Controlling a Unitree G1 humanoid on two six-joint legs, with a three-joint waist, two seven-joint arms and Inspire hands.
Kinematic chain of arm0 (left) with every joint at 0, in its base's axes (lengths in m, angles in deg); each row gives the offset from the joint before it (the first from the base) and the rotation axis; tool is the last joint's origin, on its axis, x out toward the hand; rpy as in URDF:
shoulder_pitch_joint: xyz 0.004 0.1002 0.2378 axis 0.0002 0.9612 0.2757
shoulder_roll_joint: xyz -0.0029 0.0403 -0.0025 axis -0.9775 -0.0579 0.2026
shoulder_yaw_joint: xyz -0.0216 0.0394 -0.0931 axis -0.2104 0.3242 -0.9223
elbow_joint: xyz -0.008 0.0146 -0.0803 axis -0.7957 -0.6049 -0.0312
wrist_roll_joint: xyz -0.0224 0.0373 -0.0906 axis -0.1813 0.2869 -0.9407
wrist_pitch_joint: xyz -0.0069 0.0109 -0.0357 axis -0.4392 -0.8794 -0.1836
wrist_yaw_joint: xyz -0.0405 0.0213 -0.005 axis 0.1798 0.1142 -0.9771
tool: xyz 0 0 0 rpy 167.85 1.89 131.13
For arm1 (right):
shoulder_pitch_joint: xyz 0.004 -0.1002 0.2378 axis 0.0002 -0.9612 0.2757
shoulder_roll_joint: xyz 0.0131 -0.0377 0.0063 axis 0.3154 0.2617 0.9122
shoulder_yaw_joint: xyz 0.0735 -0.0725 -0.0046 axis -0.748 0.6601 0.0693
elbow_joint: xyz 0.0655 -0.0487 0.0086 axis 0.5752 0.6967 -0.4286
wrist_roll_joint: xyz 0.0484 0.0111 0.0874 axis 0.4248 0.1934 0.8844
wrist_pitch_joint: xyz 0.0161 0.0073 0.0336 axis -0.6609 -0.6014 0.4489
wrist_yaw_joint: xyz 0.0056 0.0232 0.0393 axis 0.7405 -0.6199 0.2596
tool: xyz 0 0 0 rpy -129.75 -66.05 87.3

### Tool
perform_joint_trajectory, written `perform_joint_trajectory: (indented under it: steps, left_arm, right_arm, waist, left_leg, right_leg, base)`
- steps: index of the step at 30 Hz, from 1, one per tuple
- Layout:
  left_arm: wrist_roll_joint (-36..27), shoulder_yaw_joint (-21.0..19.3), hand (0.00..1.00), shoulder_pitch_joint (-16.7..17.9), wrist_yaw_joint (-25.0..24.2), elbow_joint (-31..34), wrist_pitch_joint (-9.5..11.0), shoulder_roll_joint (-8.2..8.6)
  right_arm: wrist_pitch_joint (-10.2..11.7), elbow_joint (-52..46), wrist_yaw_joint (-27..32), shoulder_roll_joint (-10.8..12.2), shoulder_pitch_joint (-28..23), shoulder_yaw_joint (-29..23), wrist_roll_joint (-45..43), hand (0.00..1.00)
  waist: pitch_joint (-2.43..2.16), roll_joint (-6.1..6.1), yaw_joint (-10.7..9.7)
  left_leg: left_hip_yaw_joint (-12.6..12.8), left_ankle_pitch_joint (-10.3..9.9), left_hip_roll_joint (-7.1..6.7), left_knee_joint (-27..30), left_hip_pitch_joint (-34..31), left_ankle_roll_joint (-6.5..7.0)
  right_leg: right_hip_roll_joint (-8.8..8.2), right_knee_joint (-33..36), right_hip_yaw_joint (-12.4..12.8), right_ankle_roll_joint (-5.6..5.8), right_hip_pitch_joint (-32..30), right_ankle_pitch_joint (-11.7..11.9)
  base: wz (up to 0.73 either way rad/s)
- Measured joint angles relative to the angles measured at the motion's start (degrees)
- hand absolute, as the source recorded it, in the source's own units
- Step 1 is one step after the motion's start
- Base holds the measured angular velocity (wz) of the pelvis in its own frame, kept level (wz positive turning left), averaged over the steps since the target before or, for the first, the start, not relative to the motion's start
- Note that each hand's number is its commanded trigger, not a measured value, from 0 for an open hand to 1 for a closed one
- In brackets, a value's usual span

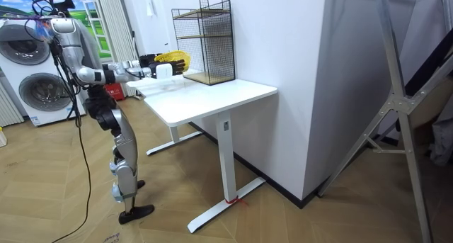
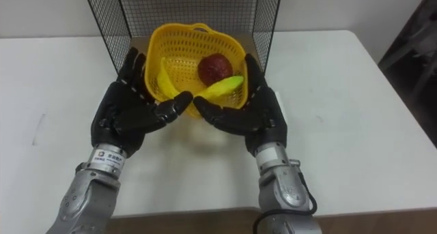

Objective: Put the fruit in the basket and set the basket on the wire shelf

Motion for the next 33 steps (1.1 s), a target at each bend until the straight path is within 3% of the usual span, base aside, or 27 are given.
perform_joint_trajectory:
  steps: [15, 18, 20, 22, 24, 25, 26, 27, 28, 29, 30, 31, 32, 33]
  left_arm:
    - [0.04, 0.19, 0.0, 0.03, 0.69, -0.29, -0.09, 0.01]
    - [0.16, 0.15, 0.0, 0.07, 0.7, -0.94, -0.09, 0.0]
    - [0.13, 0.08, 0.0, 0.17, 0.71, -1.38, -0.1, -0.03]
    - [0.12, 0.07, 0.0, 0.41, 0.71, -1.6, -0.14, -0.27]
    - [0.09, 0.28, 0.0, 0.48, 0.71, -1.61, -0.19, -0.28]
    - [0.04, 0.28, 0.0, 0.52, 0.71, -1.62, -0.34, -0.27]
    - [0.06, 0.08, 0.0, 0.51, 0.71, -1.67, -0.34, -0.44]
    - [0.03, 0.37, 0.0, 0.49, 0.44, -1.67, -0.34, -0.39]
    - [0.0, 0.54, 0.0, 0.49, 0.44, -1.67, -0.34, -0.24]
    - [0.05, 0.72, 0.0, 0.59, 0.45, -1.67, -0.36, 0.1]
    - [0.11, 0.67, 0.0, 0.89, 0.45, -1.67, -0.39, -0.09]
    - [0.09, 0.71, 0.0, 0.95, 0.45, -1.67, -0.5, -0.54]
    - [0.01, 0.59, 0.0, 0.56, 0.46, -1.67, -0.47, -0.63]
    - [0.06, 0.6, 0.0, 0.58, 0.46, -1.67, -0.47, -0.63]
  right_arm:
    - [0.22, -1.86, -0.01, 0.08, 0.06, 0.07, -0.29, 0.0]
    - [0.18, -1.45, -0.18, 0.21, 0.02, 0.17, -0.19, 0.0]
    - [0.17, -0.97, -0.47, 0.35, 0.02, 0.22, -0.07, 0.0]
    - [0.15, -0.61, -0.55, 0.56, -0.08, 0.37, -0.17, 0.0]
    - [0.14, -0.62, -0.62, 0.07, -0.11, 0.48, -0.25, 0.0]
    - [0.03, -0.62, -0.62, 0.07, -0.18, 0.62, -0.12, 0.0]
    - [0.06, -0.62, -0.61, -0.04, -0.18, 0.6, 0.02, 0.0]
    - [0.14, -0.62, -0.59, -0.56, -0.15, 0.28, 0.01, 0.0]
    - [0.12, -0.59, -0.59, -0.82, -0.15, 0.22, -0.03, 0.0]
    - [-0.12, -0.33, -0.57, -1.15, -0.21, 0.28, -0.04, 0.0]
    - [-0.3, 0.08, -0.58, -1.18, -0.24, 0.44, -0.02, 0.0]
    - [-0.53, 0.73, -0.59, -1.22, -0.26, 0.72, 0.05, 0.0]
    - [-0.65, 0.77, -0.59, -1.3, -0.22, 0.73, 0.08, 0.0]
    - [-0.63, 0.77, -0.59, -1.36, -0.2, 0.69, 0.07, 0.0]
  waist:
    - [0.19, -0.35, 0.15]
    - [0.27, -0.45, 0.99]
    - [0.4, -0.94, 1.92]
    - [0.44, -1.27, 2.18]
    - [0.4, -0.85, 2.31]
    - [0.4, -0.94, 2.66]
    - [0.45, -1.48, 2.78]
    - [0.51, -1.71, 2.86]
    - [0.46, -1.6, 3.03]
    - [0.31, -1.6, 3.33]
    - [-0.1, -1.68, 3.83]
    - [-1.0, -1.57, 4.09]
    - [-1.01, -2.8, 3.4]
    - [-0.87, -3.07, 3.23]
  left_leg:
    - [-0.03, -0.54, 0.49, 2.22, -0.52, -0.17]
    - [0.15, -4.45, 2.3, 9.79, -3.1, -0.79]
    - [0.18, -8.18, 4.45, 17.52, -5.34, -1.95]
    - [0.09, -9.09, 5.79, 22.91, -7.62, -2.53]
    - [0.0, -8.28, 7.49, 29.28, -10.57, -2.26]
    - [-0.11, -5.95, 7.89, 32.83, -12.8, -1.82]
    - [-0.33, -5.27, 6.95, 33.26, -15.16, -1.77]
    - [-0.16, -5.3, 5.28, 27.57, -17.0, -1.55]
    - [-0.07, -4.67, 4.47, 23.67, -17.8, -1.57]
    - [-0.04, 0.5, 2.79, 17.19, -18.67, -0.57]
    - [-0.23, 3.0, 2.14, 15.26, -18.47, -0.44]
    - [-0.26, 5.39, 1.02, 13.23, -17.11, 0.64]
    - [-0.07, 5.82, -0.15, 11.42, -15.67, 1.18]
    - [-0.06, 5.98, -0.39, 10.99, -15.25, 1.49]
  right_leg:
    - [0.09, 1.5, -0.18, -0.11, -0.32, -0.4]
    - [0.66, 8.27, 0.1, -0.92, -3.11, -3.98]
    - [1.48, 14.76, 0.09, -2.02, -5.42, -8.0]
    - [2.09, 17.97, 0.16, -2.75, -6.53, -10.53]
    - [2.84, 19.17, 0.84, -3.4, -7.05, -11.77]
    - [2.91, 19.22, 1.64, -4.21, -6.5, -11.53]
    - [2.09, 18.85, 1.72, -4.64, -6.06, -11.27]
    - [1.27, 18.47, 1.74, -4.47, -6.03, -11.25]
    - [0.92, 18.4, 1.84, -4.31, -6.09, -11.32]
    - [0.05, 18.41, 2.01, -3.85, -6.24, -11.71]
    - [-0.39, 18.4, 2.32, -3.57, -6.14, -11.9]
    - [-0.69, 17.61, 2.93, -2.19, -5.5, -11.91]
    - [-0.99, 16.16, 2.8, -1.63, -4.3, -11.56]
    - [-1.07, 15.11, 2.52, -1.52, -3.67, -11.19]
  base:
    - [0.0]
    - [-0.13]
    - [-0.13]
    - [0.02]
    - [-0.1]
    - [-0.13]
    - [-0.05]
    - [0.03]
    - [-0.17]
    - [-0.33]
    - [-0.32]
    - [-0.06]
    - [0.09]
    - [0.14]
